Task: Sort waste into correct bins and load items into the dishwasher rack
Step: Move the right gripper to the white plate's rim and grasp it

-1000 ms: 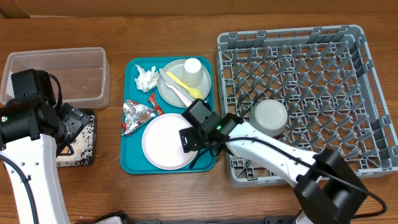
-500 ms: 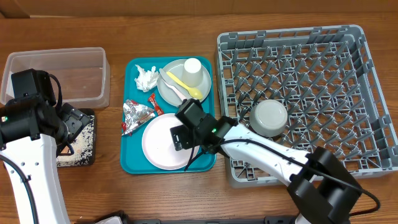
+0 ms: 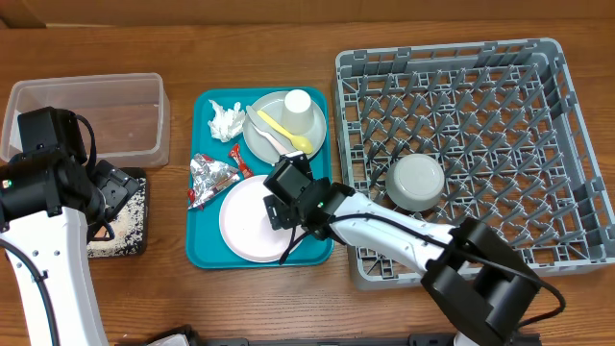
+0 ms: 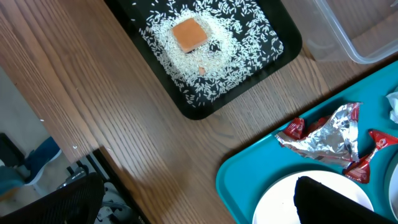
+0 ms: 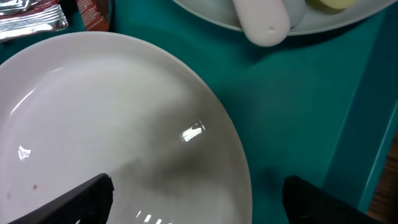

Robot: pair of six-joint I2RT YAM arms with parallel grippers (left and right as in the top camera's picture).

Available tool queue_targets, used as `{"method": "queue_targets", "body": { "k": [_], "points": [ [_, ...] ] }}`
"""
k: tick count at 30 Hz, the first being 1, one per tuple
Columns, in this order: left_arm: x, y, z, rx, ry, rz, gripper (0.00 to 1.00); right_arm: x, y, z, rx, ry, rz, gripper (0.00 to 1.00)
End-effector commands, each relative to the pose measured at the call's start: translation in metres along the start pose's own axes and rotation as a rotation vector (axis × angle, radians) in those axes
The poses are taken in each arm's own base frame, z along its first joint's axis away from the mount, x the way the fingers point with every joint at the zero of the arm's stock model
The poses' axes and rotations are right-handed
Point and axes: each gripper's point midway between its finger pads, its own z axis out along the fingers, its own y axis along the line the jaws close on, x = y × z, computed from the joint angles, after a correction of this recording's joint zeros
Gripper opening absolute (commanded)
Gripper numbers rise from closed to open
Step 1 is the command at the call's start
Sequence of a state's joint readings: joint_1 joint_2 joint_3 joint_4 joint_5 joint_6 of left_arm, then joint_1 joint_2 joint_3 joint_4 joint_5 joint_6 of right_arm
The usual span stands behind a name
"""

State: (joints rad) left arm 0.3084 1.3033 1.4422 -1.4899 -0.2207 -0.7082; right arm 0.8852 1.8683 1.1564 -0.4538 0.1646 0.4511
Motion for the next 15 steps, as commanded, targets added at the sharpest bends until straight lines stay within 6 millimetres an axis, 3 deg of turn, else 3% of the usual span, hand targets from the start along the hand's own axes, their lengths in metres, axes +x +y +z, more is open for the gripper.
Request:
{"method": "queue_targets", "body": {
  "k": [1, 3, 9, 15],
  "points": [
    [-0.001, 0.001, -0.001, 0.002, -0.001, -0.027, 1.00, -0.009, 0.003, 0.003, 0.005, -0.026, -0.007, 0.84],
    [-0.001, 0.001, -0.001, 0.002, -0.001, -0.027, 1.00, -0.008, 0.003, 0.007, 0.008, -0.021, 0.000, 0.73],
    [0.000, 0.001, -0.001, 0.003, 0.001, -0.027, 1.00, -0.002, 0.001, 0.015, 0.019, -0.002, 0.015, 0.55],
    [0.000, 0.001, 0.000, 0.002, 0.003, -0.027, 1.00, -0.002, 0.001, 0.015, 0.019, -0.002, 0.016, 0.25]
  ]
}}
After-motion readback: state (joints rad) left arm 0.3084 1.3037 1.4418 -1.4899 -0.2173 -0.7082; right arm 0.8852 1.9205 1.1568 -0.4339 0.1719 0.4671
